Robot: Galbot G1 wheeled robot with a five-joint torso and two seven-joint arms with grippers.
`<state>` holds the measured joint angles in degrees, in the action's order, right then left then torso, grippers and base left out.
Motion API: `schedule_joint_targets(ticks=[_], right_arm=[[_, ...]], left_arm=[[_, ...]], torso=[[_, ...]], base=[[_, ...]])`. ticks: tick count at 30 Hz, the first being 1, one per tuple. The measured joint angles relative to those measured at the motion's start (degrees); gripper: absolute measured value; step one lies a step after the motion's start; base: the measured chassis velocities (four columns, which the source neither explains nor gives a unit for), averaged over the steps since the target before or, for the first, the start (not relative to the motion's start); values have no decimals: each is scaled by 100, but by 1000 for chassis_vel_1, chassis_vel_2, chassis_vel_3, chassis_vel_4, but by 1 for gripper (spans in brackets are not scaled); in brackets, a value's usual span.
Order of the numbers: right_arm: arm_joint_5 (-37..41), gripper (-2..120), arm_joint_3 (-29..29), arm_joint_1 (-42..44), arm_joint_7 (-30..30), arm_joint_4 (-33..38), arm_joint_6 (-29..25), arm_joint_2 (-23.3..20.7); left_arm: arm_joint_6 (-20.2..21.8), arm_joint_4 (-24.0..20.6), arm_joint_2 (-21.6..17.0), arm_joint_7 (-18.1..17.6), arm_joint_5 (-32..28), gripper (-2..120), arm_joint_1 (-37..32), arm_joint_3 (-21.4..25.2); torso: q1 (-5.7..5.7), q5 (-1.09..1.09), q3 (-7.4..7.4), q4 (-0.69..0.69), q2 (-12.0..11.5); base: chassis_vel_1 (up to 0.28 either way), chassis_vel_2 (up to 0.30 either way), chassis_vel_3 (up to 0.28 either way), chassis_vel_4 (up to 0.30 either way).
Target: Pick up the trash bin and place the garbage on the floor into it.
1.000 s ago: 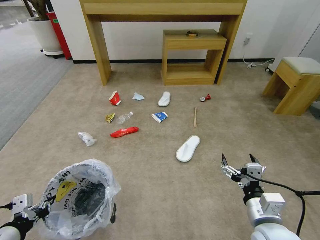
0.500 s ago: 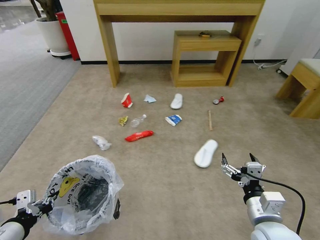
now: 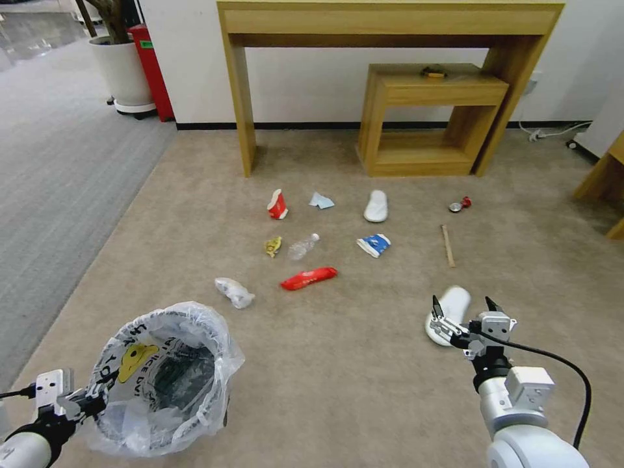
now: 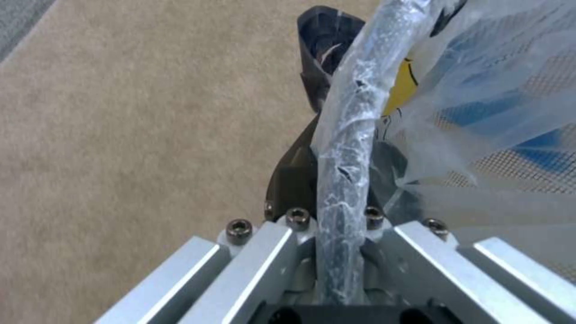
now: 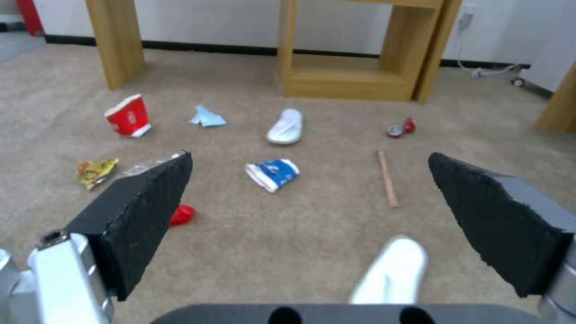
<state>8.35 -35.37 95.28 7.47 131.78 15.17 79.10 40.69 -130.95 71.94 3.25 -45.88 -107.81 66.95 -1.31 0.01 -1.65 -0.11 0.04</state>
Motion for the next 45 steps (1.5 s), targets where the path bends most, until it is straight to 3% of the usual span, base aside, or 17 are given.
schedule_joint_targets(ticks=[31, 39, 41, 43, 45], right_arm=[[137, 100, 106, -326, -18, -430, 195, -122], [770, 100, 747, -1222, -269, -1270, 529, -915], [817, 100, 1177, -1621, -535, -1760, 491, -1413], [844, 100, 1365, -1794, -662, -1947, 473, -1570], [1011, 100, 2036, -2534, -1190, -2539, 467, -1896]], left_arm=[[-68, 198, -21, 31, -4, 0, 192, -110], [9, 334, -12, -177, -184, 0, 232, 67], [118, 305, 16, -378, -411, 0, 222, 185], [134, 282, 28, -439, -455, 0, 217, 226], [138, 197, 85, -583, -555, 0, 212, 358]], torso=[[-1, -2, -1, -1, 0], [1, 2, 1, 0, 0], [1, 0, 0, 0, 0], [1, 2, 0, 0, 0], [1, 0, 0, -1, 0]], base=[[11, 271, -9, -265], [-1, -17, 10, -2], [0, 0, 0, 0], [0, 0, 0, 0], [0, 0, 0, 0]])
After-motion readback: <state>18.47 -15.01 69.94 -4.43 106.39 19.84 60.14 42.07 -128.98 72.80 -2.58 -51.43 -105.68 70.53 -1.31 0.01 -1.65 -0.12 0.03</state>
